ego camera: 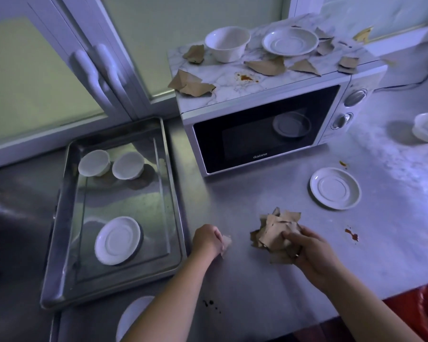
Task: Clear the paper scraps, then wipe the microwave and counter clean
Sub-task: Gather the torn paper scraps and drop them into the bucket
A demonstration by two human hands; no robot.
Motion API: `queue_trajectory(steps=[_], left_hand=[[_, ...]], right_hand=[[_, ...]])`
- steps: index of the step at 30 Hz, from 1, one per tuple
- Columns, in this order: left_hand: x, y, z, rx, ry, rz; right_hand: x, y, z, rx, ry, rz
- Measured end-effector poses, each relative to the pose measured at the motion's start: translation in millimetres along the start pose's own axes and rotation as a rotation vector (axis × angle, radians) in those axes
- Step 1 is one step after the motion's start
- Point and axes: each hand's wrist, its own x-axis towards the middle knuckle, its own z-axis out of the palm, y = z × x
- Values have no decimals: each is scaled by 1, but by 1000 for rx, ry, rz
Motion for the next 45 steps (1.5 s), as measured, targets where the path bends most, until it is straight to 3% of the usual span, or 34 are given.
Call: queue_trajectory(steps=[5, 10, 14, 19, 27, 37, 42, 45], left_hand=[[-26, -11, 3, -154, 56, 63], [-68, -3, -19, -756, -92, 64], [-108, 14, -33, -1036, -222, 153], [-135, 27, -42, -1095, -356, 281], [-149, 27, -57, -1184, -624, 394], [-163, 69, -95, -1195, -437, 360], [-153, 134, -93, -1133, -328, 358], [-133, 181, -88, -1051, -158, 355]], right_hand=[[-10, 2, 3, -78, 12, 1], [-29, 1, -2, -122, -87, 3], [-49, 2, 3, -165, -270, -30], [-65, -1, 16, -379, -313, -114], [-81, -7, 13, -326, -356, -72], [-58, -37, 25, -187, -369, -137], [-40, -86, -2, -149, -383, -196], [-19, -125, -43, -148, -353, -247]])
